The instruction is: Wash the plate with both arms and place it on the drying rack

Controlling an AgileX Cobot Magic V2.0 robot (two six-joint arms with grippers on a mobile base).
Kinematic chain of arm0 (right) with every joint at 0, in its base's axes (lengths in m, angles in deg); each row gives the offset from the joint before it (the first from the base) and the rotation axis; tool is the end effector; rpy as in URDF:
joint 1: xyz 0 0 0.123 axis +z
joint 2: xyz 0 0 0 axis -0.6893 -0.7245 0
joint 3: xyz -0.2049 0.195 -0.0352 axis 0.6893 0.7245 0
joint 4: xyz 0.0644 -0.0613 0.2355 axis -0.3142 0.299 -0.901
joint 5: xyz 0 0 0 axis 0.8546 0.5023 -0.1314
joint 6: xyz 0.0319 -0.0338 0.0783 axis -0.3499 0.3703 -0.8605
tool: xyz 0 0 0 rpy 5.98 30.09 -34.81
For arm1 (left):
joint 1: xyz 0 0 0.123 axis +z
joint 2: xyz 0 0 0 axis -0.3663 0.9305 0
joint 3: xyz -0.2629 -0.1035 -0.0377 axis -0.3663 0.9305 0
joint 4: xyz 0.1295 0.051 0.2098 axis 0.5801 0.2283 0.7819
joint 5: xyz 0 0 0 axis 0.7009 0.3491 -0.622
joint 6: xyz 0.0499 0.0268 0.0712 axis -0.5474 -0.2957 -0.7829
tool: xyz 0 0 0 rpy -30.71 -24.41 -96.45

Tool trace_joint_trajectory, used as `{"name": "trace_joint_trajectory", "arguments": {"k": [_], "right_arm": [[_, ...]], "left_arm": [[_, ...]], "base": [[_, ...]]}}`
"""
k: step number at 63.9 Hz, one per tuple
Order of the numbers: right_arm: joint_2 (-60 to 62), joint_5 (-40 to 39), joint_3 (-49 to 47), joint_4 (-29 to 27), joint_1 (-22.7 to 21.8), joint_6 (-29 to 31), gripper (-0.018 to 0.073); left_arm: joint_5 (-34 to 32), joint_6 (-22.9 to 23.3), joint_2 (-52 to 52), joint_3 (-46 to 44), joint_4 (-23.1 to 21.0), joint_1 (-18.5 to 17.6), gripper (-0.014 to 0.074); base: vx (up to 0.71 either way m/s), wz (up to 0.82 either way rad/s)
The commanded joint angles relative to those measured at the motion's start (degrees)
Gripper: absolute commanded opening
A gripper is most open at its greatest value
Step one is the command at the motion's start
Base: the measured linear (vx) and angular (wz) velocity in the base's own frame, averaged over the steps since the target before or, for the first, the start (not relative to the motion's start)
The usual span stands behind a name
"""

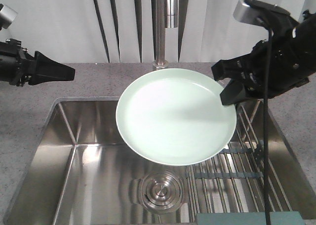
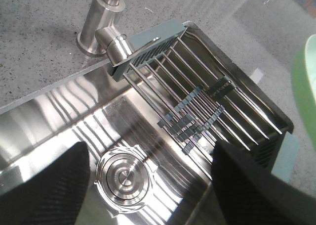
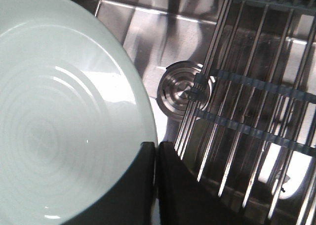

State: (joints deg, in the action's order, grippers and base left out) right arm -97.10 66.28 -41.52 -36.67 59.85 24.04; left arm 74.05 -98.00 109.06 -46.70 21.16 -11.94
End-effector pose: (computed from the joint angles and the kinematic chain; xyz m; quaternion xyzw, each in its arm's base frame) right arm 0.2662 0.1071 0.3915 -0.1124 0.9518 0.1981 0.2053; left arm 0.3392 -0.0214 0.3349 0.2126 0.8263 -0.3922 0.3439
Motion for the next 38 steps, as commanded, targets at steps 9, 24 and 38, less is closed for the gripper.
{"name": "trace_joint_trajectory", "arguments": {"k": [9,24,38], "right_arm": [[-3.2,-0.9,-1.9,-9.3,0.0,2.6,-0.0009],[-6.0,-16.7,-1.9,-7.0,-0.1,2.5,-0.0009],[-5.9,-20.7,-3.0,1.5,-0.2,1.5,-0.0009]], "left_arm": [[1.9,0.2,-2.7,-1.1,-4.4,0.0,0.0505],[1.9,0.2,-2.7,-1.1,-4.4,0.0,0.0505],[1.9,0.2,-2.7,-1.1,-4.4,0.0,0.0505]], "base": [[0.0,0.0],[0.0,0.0],[0.0,0.0]]}}
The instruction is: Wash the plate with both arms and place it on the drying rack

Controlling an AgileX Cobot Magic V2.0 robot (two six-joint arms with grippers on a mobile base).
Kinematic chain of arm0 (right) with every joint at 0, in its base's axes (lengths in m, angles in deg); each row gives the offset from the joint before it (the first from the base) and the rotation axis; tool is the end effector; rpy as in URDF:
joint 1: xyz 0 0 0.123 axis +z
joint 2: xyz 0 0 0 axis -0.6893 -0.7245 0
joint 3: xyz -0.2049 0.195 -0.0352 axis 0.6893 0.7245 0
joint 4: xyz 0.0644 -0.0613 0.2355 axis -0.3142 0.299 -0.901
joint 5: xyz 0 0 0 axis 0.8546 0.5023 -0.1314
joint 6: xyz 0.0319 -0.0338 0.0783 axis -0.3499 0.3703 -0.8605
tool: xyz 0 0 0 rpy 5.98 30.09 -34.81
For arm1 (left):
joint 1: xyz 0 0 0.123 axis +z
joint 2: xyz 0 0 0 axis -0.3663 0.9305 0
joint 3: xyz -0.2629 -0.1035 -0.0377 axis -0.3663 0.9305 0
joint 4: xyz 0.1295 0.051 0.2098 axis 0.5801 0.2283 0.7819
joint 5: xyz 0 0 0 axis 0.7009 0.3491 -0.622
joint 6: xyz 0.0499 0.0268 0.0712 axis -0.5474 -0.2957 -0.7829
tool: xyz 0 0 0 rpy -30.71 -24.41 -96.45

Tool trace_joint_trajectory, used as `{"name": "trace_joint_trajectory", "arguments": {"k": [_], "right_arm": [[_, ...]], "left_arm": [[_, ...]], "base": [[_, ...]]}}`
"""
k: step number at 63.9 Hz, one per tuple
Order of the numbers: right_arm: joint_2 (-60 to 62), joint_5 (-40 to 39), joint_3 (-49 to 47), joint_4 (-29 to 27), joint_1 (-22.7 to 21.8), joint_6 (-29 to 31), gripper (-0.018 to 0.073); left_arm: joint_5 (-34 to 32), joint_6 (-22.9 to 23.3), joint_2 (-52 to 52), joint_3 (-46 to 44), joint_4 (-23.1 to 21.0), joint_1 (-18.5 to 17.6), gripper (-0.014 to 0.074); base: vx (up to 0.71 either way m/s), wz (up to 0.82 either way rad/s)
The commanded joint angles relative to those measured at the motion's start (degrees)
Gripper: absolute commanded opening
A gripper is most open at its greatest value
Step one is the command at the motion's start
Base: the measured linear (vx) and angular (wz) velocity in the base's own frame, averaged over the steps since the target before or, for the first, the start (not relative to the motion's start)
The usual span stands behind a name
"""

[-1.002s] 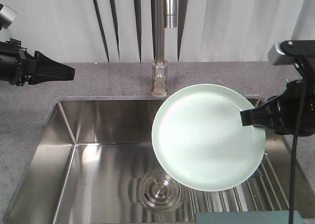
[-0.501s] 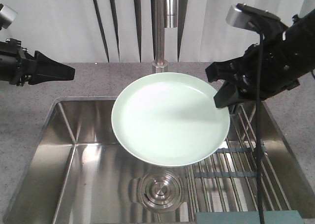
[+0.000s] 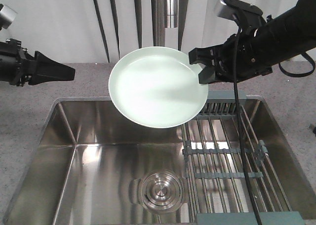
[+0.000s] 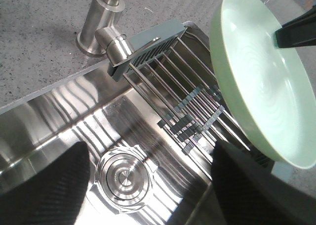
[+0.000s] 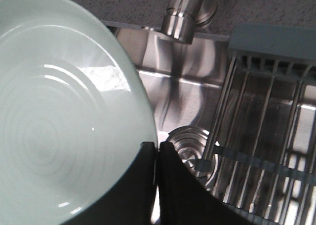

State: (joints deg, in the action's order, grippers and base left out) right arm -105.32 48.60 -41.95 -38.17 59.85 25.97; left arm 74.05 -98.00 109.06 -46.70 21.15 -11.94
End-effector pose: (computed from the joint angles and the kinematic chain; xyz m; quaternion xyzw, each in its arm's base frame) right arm 0.3249 0.1217 0.3633 -0.0852 0.9303 0.2105 0.2882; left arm 0.3392 -0.0214 0.3349 0.2125 0.8262 -0.3922 0.3440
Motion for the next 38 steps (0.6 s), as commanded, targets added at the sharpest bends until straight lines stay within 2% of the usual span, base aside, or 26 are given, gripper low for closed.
{"name": "trace_joint_trajectory", "arguments": {"k": [1,9,14,20,26,34,38], "right_arm": [[2.3,-2.8,-2.8,3.9,-0.2,-0.8,-0.0009],[2.3,4.0,-5.1,12.5,-0.2,-4.2,-0.0009],[2.3,11.0,-6.8,16.9,-0.2,-6.1,-0.0009],[2.3,18.1,-8.6,17.6,-0.2,-6.1,-0.0009],[2.5,20.0,-9.0,13.4,-0.1,-6.1,-0.0009],[2.1,19.1,-9.0,-0.6,-0.1,-5.4,-0.0009],[1.6,16.6,-9.0,-4.5,-0.1,-3.7,-0.0009]], "left_arm": [[1.9,0.2,-2.7,-1.1,-4.3,0.0,0.0505],[1.9,0.2,-2.7,-1.1,-4.3,0.0,0.0505],[1.9,0.2,-2.7,-1.1,-4.3,0.0,0.0505],[1.9,0.2,-2.7,-1.1,-4.3,0.0,0.0505],[1.9,0.2,-2.7,-1.1,-4.3,0.0,0.0505],[1.9,0.2,-2.7,-1.1,-4.3,0.0,0.0505],[1.9,0.2,-2.7,-1.1,-4.3,0.0,0.0505]], "base": [[0.0,0.0],[0.0,0.0],[0.0,0.0],[0.0,0.0],[0.0,0.0],[0.0,0.0],[0.0,0.0]]}}
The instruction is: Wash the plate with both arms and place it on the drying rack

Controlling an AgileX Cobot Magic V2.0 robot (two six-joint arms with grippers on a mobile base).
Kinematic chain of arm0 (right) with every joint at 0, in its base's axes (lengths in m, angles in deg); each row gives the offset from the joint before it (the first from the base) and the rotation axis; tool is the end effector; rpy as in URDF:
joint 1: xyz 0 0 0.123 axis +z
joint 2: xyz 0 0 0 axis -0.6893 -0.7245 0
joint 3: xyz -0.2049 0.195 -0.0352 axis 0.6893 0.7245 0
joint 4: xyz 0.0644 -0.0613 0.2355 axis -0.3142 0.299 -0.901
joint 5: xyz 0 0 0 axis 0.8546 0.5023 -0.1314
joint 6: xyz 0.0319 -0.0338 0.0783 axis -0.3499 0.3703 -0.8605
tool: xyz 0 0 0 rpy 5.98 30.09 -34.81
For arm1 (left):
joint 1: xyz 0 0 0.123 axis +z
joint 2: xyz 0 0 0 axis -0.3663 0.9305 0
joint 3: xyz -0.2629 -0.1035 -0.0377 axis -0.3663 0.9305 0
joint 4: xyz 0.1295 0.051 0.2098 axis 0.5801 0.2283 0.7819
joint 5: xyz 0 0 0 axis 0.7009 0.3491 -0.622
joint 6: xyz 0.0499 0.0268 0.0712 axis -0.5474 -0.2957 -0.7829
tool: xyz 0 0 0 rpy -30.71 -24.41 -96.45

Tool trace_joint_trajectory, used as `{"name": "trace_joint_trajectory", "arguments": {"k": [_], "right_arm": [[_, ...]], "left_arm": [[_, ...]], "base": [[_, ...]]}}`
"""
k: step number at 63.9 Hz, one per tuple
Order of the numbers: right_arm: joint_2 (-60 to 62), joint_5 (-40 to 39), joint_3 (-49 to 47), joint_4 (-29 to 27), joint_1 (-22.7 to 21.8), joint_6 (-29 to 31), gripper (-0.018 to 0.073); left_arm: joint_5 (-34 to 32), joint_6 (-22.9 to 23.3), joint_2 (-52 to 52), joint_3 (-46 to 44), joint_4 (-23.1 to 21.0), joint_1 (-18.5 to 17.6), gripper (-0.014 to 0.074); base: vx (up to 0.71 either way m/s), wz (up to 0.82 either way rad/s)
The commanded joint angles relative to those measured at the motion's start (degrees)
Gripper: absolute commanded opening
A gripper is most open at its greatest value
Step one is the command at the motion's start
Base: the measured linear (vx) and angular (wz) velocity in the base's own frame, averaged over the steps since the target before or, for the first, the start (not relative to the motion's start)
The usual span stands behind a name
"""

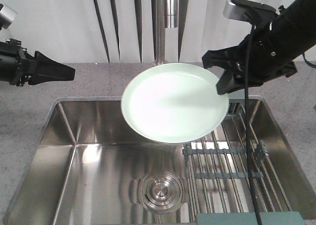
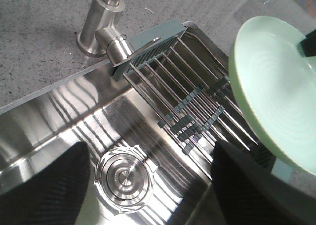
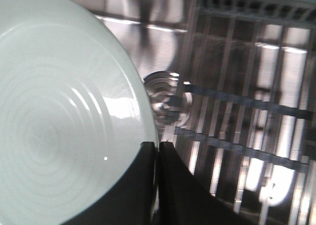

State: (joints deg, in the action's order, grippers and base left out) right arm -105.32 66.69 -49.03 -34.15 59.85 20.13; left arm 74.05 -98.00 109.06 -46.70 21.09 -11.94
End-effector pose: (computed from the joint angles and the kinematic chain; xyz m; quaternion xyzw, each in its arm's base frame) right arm 0.3057 0.1149 0.3836 -0.0819 0.9605 0.1821 0.1939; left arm 0.3392 -0.0214 0.3350 0.2123 0.8260 -0.3926 0.3442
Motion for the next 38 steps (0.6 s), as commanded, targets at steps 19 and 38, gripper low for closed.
{"name": "trace_joint_trajectory", "arguments": {"k": [19,38], "right_arm": [[-0.7,-24.8,-1.9,-1.7,-0.1,5.9,-0.0009],[1.6,-22.0,-1.9,15.1,-0.1,4.3,-0.0009]], "left_arm": [[1.9,0.2,-2.7,-1.1,-4.2,0.0,0.0505],[1.9,0.2,-2.7,-1.1,-4.2,0.0,0.0505]], "base": [[0.0,0.0],[0.0,0.0]]}}
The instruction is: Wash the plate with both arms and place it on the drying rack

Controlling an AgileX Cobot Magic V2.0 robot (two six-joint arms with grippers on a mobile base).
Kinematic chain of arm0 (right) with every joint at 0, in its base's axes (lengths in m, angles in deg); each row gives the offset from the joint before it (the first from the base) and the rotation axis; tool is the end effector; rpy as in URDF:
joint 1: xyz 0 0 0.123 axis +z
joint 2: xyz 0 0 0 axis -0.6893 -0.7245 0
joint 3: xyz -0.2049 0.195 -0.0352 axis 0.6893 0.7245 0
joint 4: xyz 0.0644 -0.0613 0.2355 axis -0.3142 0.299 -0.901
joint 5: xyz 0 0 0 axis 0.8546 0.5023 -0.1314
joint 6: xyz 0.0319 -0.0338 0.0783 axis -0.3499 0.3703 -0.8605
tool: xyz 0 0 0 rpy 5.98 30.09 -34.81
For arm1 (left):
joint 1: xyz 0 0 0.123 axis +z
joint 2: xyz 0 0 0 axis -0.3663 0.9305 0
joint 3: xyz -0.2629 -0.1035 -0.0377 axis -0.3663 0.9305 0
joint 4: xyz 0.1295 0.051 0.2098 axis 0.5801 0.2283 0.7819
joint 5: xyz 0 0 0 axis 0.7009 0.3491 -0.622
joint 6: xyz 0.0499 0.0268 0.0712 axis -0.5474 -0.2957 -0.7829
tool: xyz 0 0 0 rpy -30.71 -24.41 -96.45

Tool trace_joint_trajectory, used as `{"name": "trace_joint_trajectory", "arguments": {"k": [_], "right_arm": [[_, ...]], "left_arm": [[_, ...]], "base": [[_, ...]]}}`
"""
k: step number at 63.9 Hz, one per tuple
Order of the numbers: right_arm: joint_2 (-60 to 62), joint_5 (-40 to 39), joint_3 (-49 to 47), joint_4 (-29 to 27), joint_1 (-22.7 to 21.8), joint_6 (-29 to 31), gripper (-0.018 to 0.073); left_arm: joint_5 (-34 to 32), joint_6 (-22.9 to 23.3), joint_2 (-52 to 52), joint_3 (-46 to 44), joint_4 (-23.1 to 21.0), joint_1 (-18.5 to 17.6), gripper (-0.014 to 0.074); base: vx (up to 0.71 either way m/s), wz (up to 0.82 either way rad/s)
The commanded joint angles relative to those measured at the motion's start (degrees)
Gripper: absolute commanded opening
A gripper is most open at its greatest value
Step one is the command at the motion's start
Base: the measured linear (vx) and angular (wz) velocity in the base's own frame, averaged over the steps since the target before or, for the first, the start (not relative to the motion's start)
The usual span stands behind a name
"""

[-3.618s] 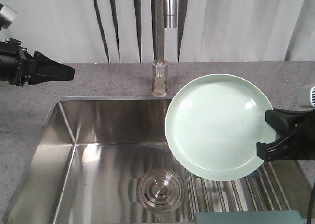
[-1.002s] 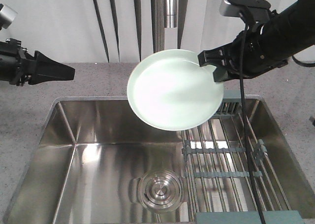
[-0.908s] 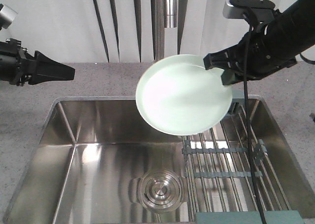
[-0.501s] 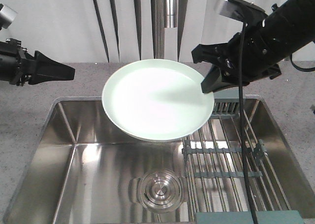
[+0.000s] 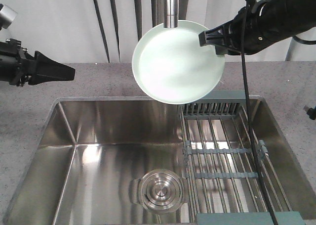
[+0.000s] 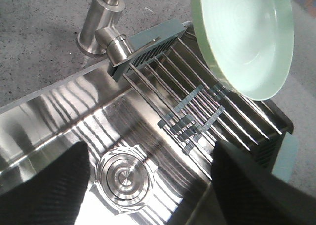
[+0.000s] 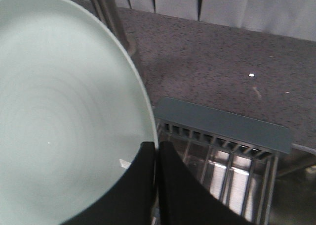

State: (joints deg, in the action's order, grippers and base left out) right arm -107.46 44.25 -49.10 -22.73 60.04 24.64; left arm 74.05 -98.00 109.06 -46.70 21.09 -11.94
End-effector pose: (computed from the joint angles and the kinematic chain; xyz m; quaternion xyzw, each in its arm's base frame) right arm 0.3477 0.1092 0.3888 -0.1143 0.9106 0.1003 0.3843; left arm 0.3392 -0.0214 0.3350 0.2123 0.8260 -0.3926 0.3442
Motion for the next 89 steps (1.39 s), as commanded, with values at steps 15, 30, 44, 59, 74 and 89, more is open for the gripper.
{"name": "trace_joint_trajectory", "arguments": {"k": [15,30,44,59,74,89], "right_arm": [[4.6,19.9,-1.8,3.5,-0.3,-0.2,-0.0009],[3.0,19.2,-1.8,-15.4,-0.3,2.4,-0.0009],[0.4,2.2,-1.8,-23.4,-0.3,9.1,-0.0009],[-1.6,-9.9,-1.8,-16.6,-0.3,9.0,-0.0009],[-0.1,-2.3,-1.8,-2.3,-0.3,7.9,-0.0009],[1.6,11.2,-1.8,-4.1,-0.3,7.7,-0.0009]], "left_arm": [[1.9,0.2,-2.7,-1.1,-4.2,0.0,0.0505],[1.9,0.2,-2.7,-1.1,-4.2,0.0,0.0505],[1.9,0.2,-2.7,-1.1,-4.2,0.0,0.0505],[1.9,0.2,-2.7,-1.1,-4.2,0.0,0.0505],[1.9,0.2,-2.7,-1.1,-4.2,0.0,0.0505],[1.9,0.2,-2.7,-1.1,-4.2,0.0,0.0505]], "base": [[0.0,0.0],[0.0,0.0],[0.0,0.0],[0.0,0.0],[0.0,0.0],[0.0,0.0]]}}
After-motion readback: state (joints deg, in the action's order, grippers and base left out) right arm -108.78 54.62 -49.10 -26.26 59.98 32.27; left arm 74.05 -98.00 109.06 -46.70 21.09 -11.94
